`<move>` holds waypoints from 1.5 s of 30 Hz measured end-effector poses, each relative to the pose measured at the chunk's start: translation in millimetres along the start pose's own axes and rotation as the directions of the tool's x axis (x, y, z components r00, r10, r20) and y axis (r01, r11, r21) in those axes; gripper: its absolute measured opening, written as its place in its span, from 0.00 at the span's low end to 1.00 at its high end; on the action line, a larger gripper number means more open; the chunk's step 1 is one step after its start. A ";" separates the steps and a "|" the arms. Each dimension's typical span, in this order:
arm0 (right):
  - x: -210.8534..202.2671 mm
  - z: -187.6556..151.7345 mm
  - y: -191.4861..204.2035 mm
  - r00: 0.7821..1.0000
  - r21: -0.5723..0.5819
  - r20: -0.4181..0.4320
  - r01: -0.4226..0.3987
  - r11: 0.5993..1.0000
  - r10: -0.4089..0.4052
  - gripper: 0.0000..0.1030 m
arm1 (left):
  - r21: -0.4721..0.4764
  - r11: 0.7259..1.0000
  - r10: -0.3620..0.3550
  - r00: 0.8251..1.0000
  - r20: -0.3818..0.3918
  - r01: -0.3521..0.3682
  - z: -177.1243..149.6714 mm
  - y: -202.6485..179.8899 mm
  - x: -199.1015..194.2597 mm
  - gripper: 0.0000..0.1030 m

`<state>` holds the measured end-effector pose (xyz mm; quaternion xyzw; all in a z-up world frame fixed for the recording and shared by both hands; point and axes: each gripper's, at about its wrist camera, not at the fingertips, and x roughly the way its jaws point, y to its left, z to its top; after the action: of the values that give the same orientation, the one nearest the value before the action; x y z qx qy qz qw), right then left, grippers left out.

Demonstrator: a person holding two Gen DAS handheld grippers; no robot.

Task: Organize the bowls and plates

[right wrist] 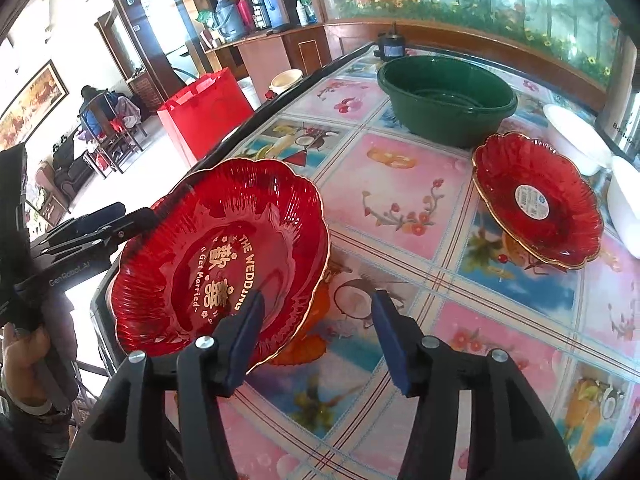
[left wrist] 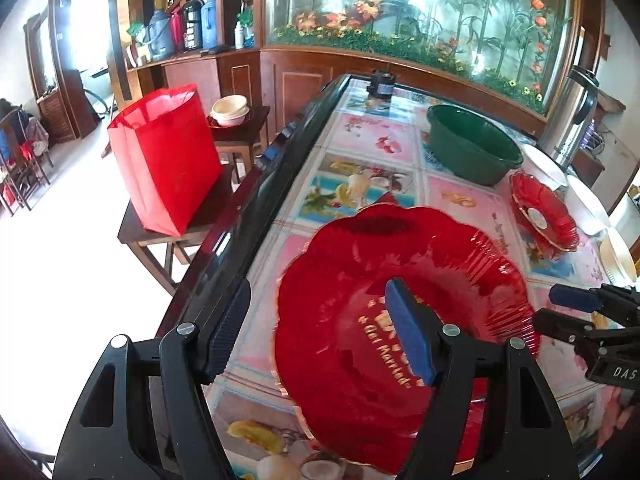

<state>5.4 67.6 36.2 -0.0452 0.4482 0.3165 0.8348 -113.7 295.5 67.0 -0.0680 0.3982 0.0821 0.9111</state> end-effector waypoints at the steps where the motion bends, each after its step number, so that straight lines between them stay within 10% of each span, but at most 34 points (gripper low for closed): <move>1: -0.9 0.2 -0.2 1.000 0.000 0.001 -0.001 1.000 0.001 0.55 | 0.005 1.000 -0.005 1.000 0.002 0.005 1.0 -3.8 -0.6 0.69; 45: -45.7 -8.4 -116.2 0.995 0.186 0.060 0.061 0.981 -0.074 0.61 | 0.136 0.974 -0.176 0.983 -0.048 0.181 35.4 -172.7 28.2 0.69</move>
<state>47.3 -50.1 42.5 0.0276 0.4458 0.2465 0.8601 -34.3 136.1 80.2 -0.0410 0.4114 -0.0294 0.9101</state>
